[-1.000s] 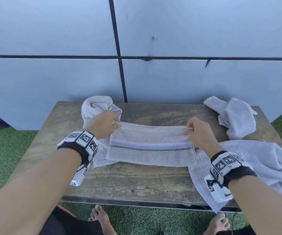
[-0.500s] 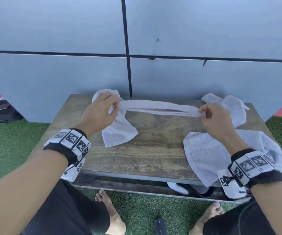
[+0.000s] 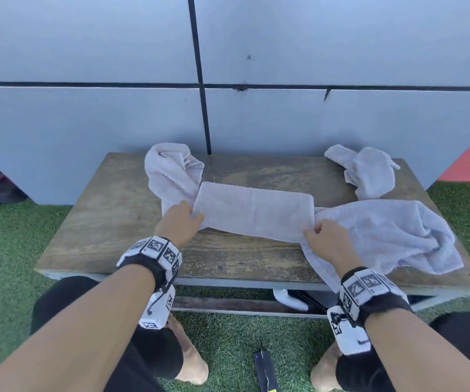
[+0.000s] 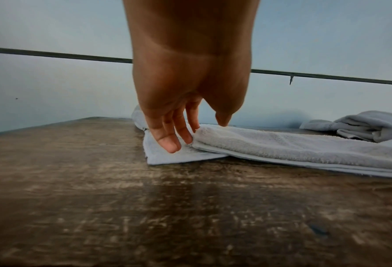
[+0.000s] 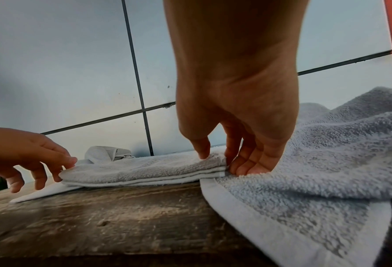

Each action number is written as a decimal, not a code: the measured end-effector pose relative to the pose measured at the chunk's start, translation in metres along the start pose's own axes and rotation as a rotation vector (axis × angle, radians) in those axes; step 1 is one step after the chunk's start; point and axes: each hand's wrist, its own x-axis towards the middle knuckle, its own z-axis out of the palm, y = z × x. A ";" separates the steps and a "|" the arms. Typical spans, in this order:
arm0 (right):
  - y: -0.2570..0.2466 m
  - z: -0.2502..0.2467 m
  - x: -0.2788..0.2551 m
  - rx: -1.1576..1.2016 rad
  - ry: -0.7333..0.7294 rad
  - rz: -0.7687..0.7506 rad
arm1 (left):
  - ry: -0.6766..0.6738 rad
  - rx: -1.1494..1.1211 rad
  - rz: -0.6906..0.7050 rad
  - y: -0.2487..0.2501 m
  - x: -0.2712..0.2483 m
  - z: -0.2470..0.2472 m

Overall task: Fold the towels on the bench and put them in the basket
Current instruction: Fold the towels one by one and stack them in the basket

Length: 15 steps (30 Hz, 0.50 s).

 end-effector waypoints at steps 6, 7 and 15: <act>-0.002 -0.008 0.005 -0.030 -0.043 0.041 | 0.079 -0.013 -0.015 0.008 0.016 -0.003; -0.003 -0.011 0.008 -0.035 -0.040 0.048 | 0.091 -0.035 -0.016 0.009 0.019 -0.006; -0.033 -0.050 0.045 0.027 -0.051 0.086 | 0.070 -0.338 -0.180 0.052 0.064 -0.053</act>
